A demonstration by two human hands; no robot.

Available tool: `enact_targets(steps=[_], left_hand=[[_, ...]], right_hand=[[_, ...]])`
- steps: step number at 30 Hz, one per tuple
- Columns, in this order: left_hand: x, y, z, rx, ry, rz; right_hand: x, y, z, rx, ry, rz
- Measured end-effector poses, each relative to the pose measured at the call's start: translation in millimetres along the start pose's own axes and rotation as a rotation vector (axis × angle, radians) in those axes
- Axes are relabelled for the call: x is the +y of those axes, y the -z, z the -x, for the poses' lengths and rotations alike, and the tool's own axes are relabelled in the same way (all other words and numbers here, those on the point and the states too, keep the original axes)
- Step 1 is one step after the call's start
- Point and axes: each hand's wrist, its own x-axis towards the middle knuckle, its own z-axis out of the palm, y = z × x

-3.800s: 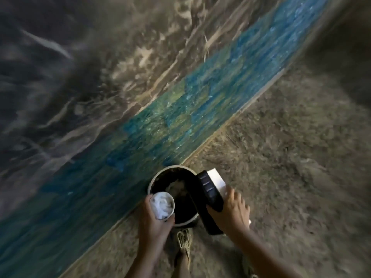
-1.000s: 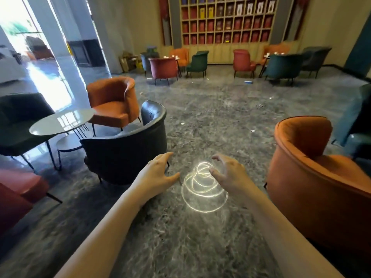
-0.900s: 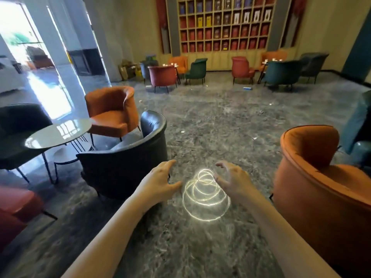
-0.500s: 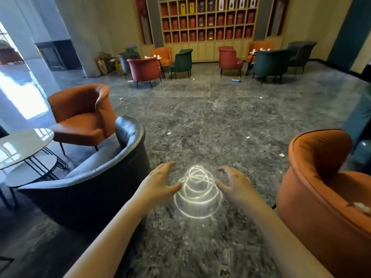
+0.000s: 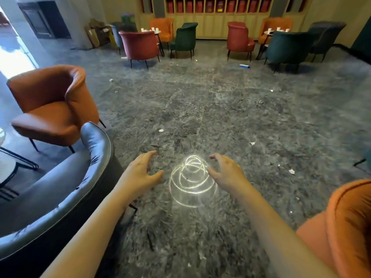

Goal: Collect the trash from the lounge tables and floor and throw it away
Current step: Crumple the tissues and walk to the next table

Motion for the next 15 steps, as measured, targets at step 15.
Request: enact_targets(steps=[15], left_hand=[[-153, 36, -398, 0.020, 0.145, -0.036]], right_hand=[[-56, -21, -459, -0.115, 0.081, 0.006]])
